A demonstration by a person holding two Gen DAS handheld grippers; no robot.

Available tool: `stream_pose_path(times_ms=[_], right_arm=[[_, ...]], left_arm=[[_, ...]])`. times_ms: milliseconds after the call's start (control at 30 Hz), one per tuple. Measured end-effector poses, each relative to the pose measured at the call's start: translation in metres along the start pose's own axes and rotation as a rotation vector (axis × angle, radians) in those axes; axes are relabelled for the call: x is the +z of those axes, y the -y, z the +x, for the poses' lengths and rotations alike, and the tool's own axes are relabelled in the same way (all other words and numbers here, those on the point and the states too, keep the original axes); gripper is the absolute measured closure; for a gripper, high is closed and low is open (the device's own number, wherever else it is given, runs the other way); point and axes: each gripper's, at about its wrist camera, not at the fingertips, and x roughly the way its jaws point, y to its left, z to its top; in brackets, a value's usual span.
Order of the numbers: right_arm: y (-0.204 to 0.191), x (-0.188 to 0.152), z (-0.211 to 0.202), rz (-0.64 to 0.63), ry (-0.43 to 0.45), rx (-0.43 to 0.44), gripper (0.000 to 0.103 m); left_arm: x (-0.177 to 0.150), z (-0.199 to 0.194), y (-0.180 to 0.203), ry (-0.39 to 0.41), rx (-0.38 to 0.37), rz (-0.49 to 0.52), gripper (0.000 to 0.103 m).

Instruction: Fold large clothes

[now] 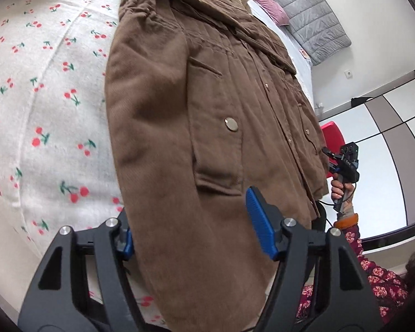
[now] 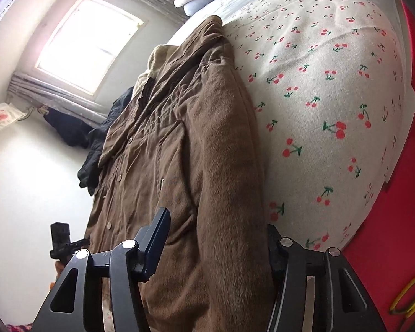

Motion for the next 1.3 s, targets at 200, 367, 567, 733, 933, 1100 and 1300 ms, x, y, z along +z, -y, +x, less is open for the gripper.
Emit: stream_pose_path(times_ms=[200, 367, 567, 733, 933, 1100, 1300], right_arm=[[-0.009, -0.022, -0.003, -0.007, 0.016, 0.056, 0.047], [-0.011, -0.025, 0.001, -0.016, 0.02, 0.043, 0.047], [-0.014, -0.025, -0.007, -0.016, 0.016, 0.002, 0.046], [-0.013, -0.022, -0.002, -0.027, -0.012, -0.025, 0.044], [-0.02, -0.027, -0.001, -0.054, -0.019, -0.051, 0.044], [-0.03, -0.029, 0.003, -0.083, -0.022, -0.092, 0.043], [-0.046, -0.031, -0.004, -0.119, -0.003, -0.153, 0.087]], left_arm=[[-0.023, 0.002, 0.022, -0.018, -0.036, 0.038, 0.035], [-0.021, 0.005, 0.029, -0.03, 0.013, 0.064, 0.035], [-0.009, 0.001, 0.027, -0.043, 0.093, 0.056, 0.035], [-0.001, 0.006, 0.012, -0.046, 0.082, 0.027, 0.033], [-0.01, 0.01, 0.012, -0.035, 0.025, 0.035, 0.033], [-0.018, 0.013, 0.022, -0.024, -0.033, 0.015, 0.033], [-0.019, 0.014, 0.03, -0.002, -0.003, -0.01, 0.081]])
